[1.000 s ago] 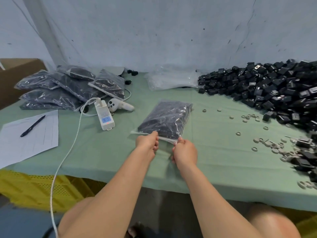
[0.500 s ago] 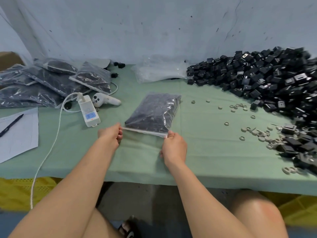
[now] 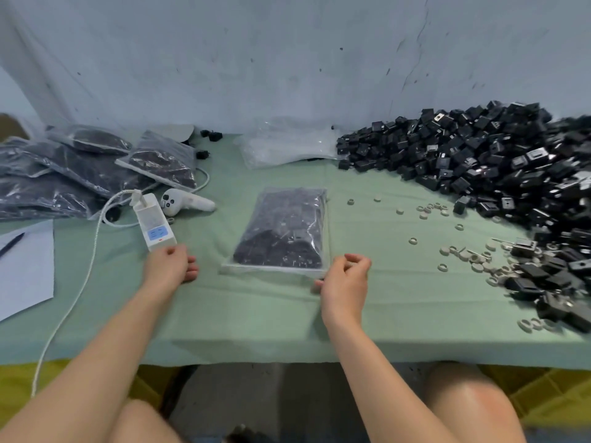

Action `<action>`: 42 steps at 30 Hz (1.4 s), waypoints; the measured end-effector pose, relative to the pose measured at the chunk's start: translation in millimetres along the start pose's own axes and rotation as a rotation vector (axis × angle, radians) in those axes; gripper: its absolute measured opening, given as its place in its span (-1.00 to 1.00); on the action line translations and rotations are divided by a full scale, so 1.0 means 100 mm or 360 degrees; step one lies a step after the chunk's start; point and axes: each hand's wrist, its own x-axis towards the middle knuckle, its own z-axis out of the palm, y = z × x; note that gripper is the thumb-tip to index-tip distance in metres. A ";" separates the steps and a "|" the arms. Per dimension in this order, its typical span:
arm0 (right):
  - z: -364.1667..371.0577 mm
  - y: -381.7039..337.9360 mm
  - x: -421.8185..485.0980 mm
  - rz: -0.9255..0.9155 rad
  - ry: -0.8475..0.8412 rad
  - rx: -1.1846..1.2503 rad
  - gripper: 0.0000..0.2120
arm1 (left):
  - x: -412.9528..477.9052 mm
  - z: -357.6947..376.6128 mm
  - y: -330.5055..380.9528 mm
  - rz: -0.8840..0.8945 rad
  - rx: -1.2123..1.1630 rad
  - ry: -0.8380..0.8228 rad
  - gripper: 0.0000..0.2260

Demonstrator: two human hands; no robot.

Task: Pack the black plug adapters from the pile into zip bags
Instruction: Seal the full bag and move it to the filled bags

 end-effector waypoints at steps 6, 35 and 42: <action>0.19 -0.20 0.12 -0.0206 -0.0416 -0.0482 -0.47 | -0.12 0.62 0.36 0.0180 0.0578 -0.0388 -0.70; -0.05 -0.15 0.57 0.0897 -0.1414 0.0964 -0.77 | -0.32 0.50 0.26 -0.0789 -0.0800 -0.1637 -0.64; 0.31 -0.43 0.49 0.0700 -0.1530 0.1453 -0.71 | -0.31 0.28 0.73 -0.0216 -0.0657 -0.1413 -0.73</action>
